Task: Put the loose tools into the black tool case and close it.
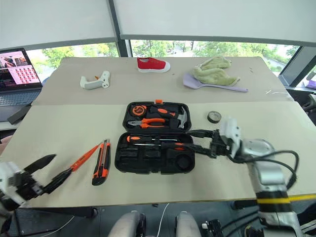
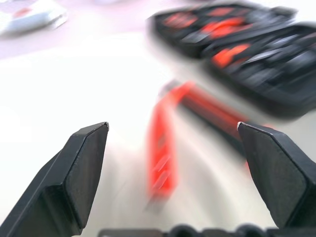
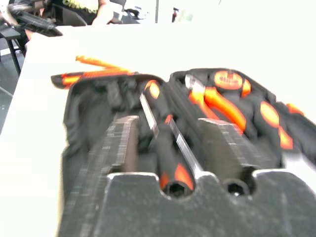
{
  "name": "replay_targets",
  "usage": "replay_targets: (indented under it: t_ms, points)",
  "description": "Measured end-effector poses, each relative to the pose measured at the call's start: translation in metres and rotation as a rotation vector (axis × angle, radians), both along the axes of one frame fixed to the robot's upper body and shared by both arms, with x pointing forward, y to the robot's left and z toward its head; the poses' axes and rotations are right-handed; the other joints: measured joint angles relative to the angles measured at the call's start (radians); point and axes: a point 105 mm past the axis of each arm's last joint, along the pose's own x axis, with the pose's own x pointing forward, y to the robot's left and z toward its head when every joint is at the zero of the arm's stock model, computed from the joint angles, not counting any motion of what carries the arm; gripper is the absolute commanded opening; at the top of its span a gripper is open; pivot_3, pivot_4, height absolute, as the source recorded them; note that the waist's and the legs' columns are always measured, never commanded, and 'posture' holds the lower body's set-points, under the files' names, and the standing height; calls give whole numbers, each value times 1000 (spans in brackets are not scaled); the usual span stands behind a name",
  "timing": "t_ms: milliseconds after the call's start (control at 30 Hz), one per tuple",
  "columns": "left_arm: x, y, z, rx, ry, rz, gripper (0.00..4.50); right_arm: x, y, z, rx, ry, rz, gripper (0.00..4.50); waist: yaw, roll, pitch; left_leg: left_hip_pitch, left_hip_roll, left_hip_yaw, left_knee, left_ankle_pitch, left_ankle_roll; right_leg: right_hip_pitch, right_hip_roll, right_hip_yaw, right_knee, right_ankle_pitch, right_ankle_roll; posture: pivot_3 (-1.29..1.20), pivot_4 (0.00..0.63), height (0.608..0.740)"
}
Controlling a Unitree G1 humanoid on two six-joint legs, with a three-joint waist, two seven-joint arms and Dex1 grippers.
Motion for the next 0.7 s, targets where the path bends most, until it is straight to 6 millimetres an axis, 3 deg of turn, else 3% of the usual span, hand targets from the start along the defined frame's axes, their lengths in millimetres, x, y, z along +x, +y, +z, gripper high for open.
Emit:
replay_targets:
  t_ms: [67, 133, 267, 367, 500, 667, 700]
  points:
    - [-11, 16, -6, 7, 36, 65, 4500, -6, -11, -3, 11, -10, -38, 4414, 0, 0, 0, 0, 0, 0, 0, 0, 0, 0, 0, 1, 0, 0, 0, 0, 150, 740]
    - [-25, 30, -16, 18, 107, 122, 4500, -16, -26, -7, -23, -48, -61, 4472, 1, 0, 0, 0, 0, 0, 0, 0, 0, 1, 0, 0, -2, 0, 0, 0, 150, 740]
    - [-28, 32, -19, 36, 144, 114, 4500, -26, -39, -12, -18, -31, -69, 4472, 7, 0, 0, 0, 0, 0, 0, 0, 0, 2, -2, 0, -2, 0, 0, 0, 150, 740]
    - [-9, 15, -6, 17, 84, 50, 4500, -28, -35, -12, -8, -20, -38, 4472, 12, 0, 0, 0, 0, 0, 0, 0, -1, 2, -5, 0, -2, 1, -1, 0, 150, 740]
    - [32, -17, 10, 6, 59, -22, 4500, -31, -5, 3, 34, -71, 73, 4472, 12, 0, 0, 0, 0, 0, 0, 0, -1, 1, -4, 0, -1, 1, -1, 0, 150, 740]
    - [64, -35, -7, 80, 182, -14, 4500, -27, 12, 14, 64, -85, 103, 4472, 6, 1, 0, -1, 0, 0, 0, 0, -1, 0, -1, -1, -3, 2, 1, 0, 150, 740]
    - [66, -38, -13, 83, 206, -24, 4234, -27, 13, 13, 66, -78, 105, 4494, 5, 1, 0, -2, 0, 0, 0, -1, -1, 0, 0, -1, -3, 2, 1, 0, 150, 740]
